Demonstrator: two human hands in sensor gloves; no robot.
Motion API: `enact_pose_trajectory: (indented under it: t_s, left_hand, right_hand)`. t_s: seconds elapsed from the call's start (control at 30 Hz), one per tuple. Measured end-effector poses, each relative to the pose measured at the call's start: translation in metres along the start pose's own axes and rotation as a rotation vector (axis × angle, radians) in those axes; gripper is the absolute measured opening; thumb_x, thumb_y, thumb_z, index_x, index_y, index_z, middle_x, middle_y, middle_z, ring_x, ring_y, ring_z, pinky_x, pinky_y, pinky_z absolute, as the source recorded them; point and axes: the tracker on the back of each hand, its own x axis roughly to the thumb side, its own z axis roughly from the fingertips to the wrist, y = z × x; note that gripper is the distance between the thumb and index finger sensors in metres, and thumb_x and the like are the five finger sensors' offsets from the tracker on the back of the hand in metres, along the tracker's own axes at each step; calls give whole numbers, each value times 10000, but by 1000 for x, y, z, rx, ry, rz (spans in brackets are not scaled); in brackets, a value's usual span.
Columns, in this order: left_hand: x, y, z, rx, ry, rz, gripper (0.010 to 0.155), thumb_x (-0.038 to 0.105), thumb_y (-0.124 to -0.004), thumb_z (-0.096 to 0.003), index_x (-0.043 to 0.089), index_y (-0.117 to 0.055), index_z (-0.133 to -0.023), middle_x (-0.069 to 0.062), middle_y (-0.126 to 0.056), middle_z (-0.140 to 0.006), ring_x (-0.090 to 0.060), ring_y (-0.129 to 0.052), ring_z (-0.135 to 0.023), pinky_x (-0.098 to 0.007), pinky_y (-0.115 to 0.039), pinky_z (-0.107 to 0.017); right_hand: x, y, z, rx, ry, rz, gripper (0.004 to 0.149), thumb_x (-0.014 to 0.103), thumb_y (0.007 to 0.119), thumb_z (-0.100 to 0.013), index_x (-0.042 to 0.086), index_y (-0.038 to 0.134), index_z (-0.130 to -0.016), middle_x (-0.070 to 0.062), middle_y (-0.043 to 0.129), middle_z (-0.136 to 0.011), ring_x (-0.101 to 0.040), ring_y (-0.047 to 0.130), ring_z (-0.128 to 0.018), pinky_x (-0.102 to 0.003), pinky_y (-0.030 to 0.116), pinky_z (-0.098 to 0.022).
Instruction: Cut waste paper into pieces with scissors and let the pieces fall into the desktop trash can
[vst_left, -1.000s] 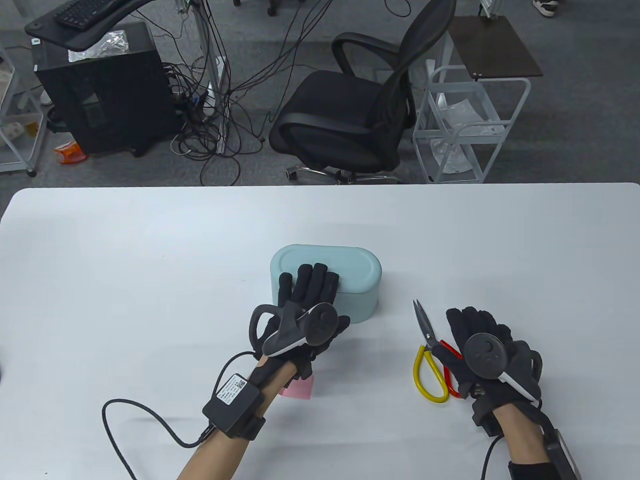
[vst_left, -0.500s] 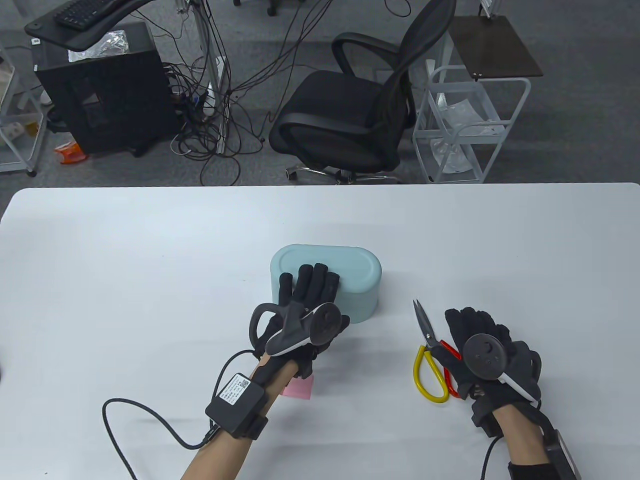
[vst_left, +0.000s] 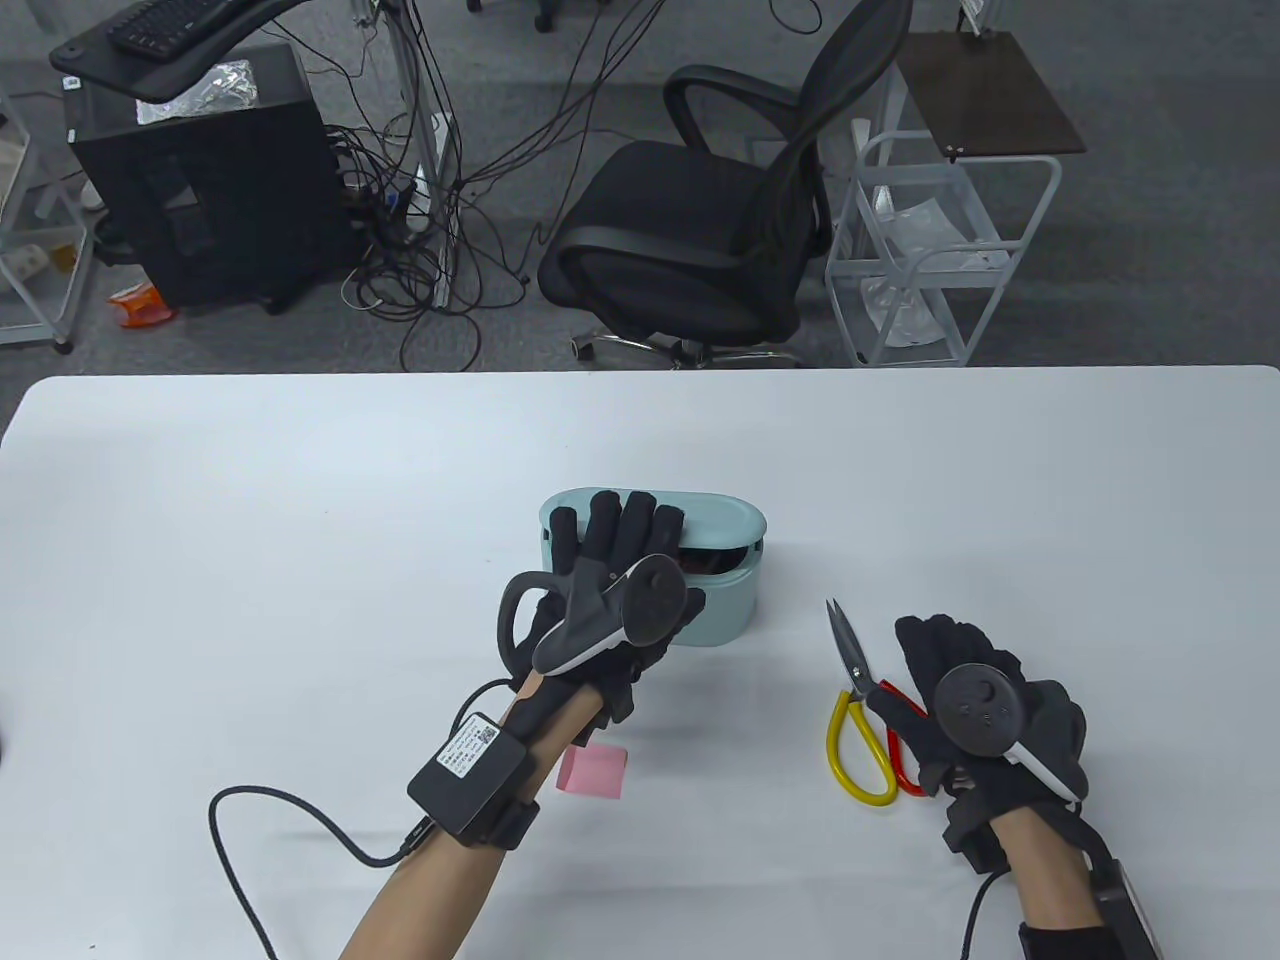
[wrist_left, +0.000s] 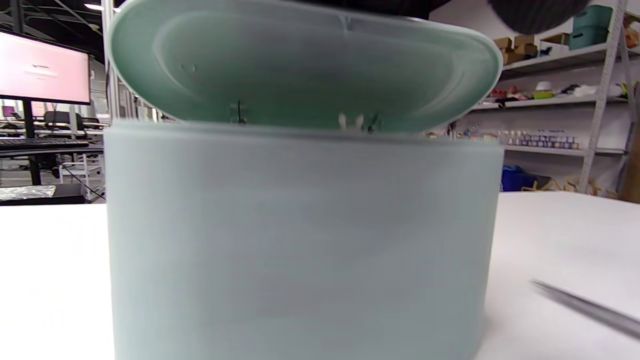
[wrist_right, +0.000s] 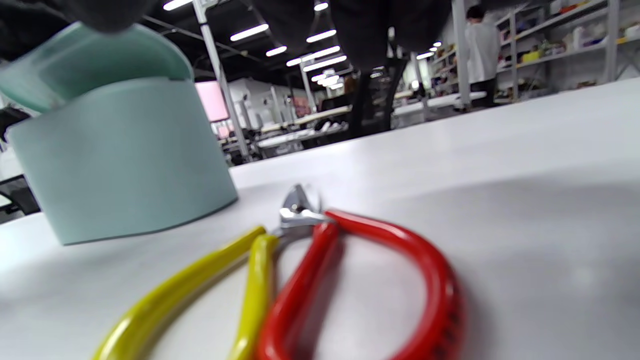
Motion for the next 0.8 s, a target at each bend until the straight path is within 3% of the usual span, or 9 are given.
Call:
enact_pose_trajectory:
  t_s: [0.33,0.57,0.8]
  left_hand:
    - [-5,18,-33,17,155,145,839,709,-573,-461,337,-340,-1176,34,-303,-1296,-360,-191,-1193,-668,-156,-789]
    - [-4,10,-49,35,219,143,860,729,-554,-456,376,-235,-1173,59,-185,-1296,-325,-86,-1189,-653,-111,-797]
    - [-8,3,-49,87,212,149,904,740,-540,-456,384,-55,-1130,52,8,-1253,-306,10,-1168,-636,-98,-804]
  right_hand:
    - [-1,-1,0,-3,-5,-10,808,674,546,-423,218,435,-1081,-183,524,-1141,-482,507,-1018,-696,457,-710]
    - [0,0,-1,6,-12,-12,809,672,547,-423,215,436,-1081,-189,511,-1143,-484,508,-1017,-697,458,-709]
    - [1,0,-1,6,-15,-16,808,672,547,-424,215,435,-1081,-190,509,-1143,-485,509,-1016,-697,458,-709]
